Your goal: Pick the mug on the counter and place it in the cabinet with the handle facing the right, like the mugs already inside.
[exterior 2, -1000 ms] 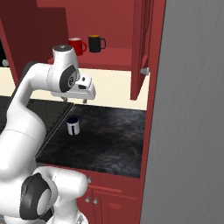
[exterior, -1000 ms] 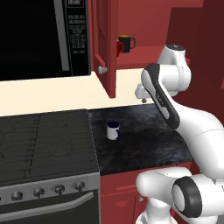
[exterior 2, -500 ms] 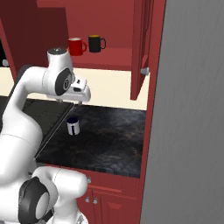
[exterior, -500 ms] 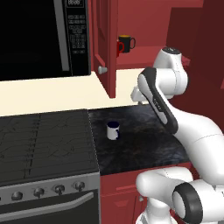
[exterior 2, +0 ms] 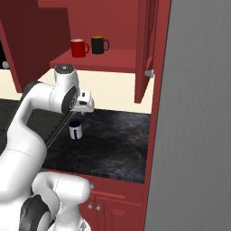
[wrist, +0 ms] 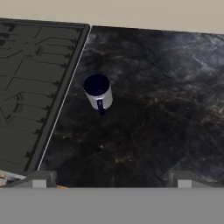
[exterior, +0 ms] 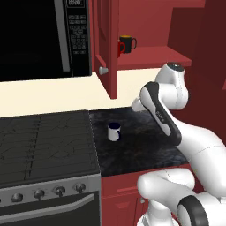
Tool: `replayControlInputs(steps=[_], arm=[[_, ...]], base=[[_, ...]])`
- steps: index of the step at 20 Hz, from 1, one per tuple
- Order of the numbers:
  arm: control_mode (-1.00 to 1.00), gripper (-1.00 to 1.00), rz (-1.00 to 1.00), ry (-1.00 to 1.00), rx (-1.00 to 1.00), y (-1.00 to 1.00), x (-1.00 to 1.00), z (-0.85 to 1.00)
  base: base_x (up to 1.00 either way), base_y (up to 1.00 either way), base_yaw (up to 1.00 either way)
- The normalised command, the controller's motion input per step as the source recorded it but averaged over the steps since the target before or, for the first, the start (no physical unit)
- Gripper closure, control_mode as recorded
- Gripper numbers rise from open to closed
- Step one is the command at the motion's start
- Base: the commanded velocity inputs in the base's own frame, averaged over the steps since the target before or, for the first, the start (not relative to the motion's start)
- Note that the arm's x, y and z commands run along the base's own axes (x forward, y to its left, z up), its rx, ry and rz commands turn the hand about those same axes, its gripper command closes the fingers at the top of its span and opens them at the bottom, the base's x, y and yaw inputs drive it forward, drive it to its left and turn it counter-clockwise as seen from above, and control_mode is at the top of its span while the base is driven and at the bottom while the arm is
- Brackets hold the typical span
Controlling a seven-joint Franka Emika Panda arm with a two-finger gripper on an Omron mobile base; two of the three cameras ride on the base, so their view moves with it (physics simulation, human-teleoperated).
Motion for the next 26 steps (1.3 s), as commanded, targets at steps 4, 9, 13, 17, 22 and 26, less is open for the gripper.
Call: replayControlInputs(steps=[4, 9, 13, 17, 22, 26], arm=[[-1.0, -1.0, 0.01, -0.01, -0.02, 0.07, 0.21, -0.06], [-1.0, -1.0, -0.01, -0.02, -0.02, 0.19, 0.11, -0.22], [-1.0, -1.0, -0.01, -0.03, 0.0, 0.13, 0.05, -0.28], [-1.0, -1.0, 0.0, -0.04, 0.0, 0.15, 0.07, -0.3], [-1.0, -1.0, -0.01, -0.04, 0.0, 0.18, 0.15, -0.27], [-1.0, -1.0, 0.0, -0.05, 0.0, 0.21, 0.17, -0.28]], base=[[0.0, 0.0, 0.0], [0.0, 0.0, 0.0], [0.0, 0.0, 0.0], [0.0, 0.0, 0.0], [0.0, 0.0, 0.0], [0.0, 0.0, 0.0]])
